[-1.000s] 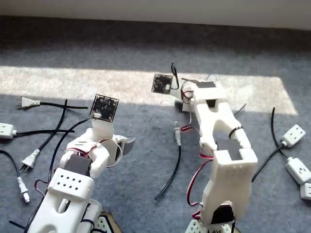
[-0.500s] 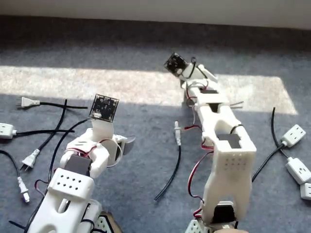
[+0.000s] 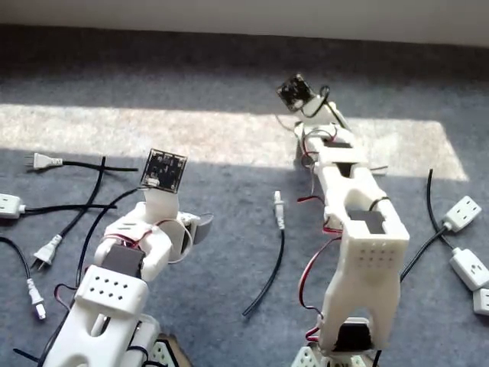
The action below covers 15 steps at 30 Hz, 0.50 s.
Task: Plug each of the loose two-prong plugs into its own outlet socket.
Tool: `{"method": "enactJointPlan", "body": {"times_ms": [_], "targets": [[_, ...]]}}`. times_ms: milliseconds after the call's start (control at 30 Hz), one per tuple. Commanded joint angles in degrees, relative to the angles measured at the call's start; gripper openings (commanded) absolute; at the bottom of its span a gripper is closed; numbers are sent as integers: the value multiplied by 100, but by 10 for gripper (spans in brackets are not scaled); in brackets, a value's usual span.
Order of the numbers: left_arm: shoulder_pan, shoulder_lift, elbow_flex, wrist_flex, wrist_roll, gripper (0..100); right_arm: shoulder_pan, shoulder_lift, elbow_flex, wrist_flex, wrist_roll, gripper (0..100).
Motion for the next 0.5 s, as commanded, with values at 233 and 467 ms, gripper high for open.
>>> {"method": "enactJointPlan", "body": {"times_ms": [233,467], "targets": [[268,-31,-22,-105,18,267,585,-3029,1771,1077,-422,12],[242,-22,251,-642,18,267,514,-5596,4602,1095,387,13]]}}
